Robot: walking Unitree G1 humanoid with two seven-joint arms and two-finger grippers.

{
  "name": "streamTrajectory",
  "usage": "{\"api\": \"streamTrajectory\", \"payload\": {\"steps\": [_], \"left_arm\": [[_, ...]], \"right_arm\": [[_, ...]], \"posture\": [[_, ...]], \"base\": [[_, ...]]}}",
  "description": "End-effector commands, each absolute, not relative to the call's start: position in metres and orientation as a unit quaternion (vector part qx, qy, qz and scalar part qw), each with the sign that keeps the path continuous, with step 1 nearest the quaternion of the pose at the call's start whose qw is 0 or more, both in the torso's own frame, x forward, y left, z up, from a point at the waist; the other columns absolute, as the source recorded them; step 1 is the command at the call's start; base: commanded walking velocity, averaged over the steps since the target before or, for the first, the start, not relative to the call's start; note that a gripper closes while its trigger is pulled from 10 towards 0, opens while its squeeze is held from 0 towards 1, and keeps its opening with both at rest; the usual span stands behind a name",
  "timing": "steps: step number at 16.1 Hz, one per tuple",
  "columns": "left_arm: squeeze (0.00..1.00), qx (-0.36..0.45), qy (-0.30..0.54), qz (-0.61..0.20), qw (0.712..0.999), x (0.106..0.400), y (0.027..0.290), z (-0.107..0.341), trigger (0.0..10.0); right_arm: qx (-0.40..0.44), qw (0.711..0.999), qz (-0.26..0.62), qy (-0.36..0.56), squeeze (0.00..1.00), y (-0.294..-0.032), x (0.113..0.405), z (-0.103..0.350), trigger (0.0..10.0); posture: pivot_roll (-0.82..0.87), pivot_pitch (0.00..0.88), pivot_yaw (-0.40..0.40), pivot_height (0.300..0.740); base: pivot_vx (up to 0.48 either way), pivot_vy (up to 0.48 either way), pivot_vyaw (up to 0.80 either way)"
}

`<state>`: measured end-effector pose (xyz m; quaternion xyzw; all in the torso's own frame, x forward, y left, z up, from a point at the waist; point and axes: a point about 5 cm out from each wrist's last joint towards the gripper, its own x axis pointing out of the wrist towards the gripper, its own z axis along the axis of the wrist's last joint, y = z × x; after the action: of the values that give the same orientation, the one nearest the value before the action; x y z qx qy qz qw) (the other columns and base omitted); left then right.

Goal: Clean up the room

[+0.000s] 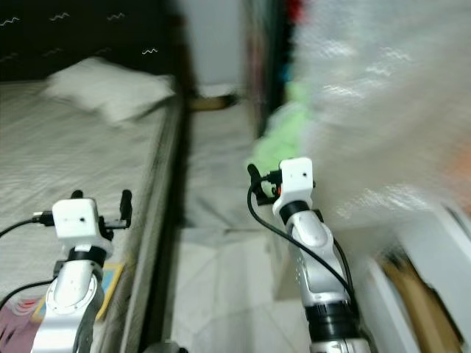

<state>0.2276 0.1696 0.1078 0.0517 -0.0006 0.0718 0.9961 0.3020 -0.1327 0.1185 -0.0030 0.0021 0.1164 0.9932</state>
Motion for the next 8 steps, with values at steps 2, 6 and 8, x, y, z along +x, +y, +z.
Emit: {"api": "streamTrajectory", "payload": {"steps": [2,6,8], "left_arm": [[0.00,0.058,-0.002,0.077,0.995,0.2278,0.1725,0.1086,10.0],[0.00,0.060,-0.003,0.075,0.995,0.2280,0.1721,0.1087,10.0],[0.00,0.061,-0.003,0.073,0.995,0.2283,0.1717,0.1087,10.0]], "right_arm": [[-0.001,0.991,0.130,-0.007,0.00,-0.1259,0.3035,0.1222,10.0],[0.000,0.991,0.135,-0.004,0.00,-0.1252,0.3037,0.1205,10.0],[0.004,0.990,0.140,-0.003,0.00,-0.1242,0.3038,0.1199,10.0]], "posture": [[-0.06,0.000,-0.003,0.740],[-0.06,0.000,-0.004,0.740],[-0.06,0.000,-0.004,0.740]], "base": [[0.000,0.000,0.80],[0.000,0.000,0.80],[0.000,0.000,0.80]]}}
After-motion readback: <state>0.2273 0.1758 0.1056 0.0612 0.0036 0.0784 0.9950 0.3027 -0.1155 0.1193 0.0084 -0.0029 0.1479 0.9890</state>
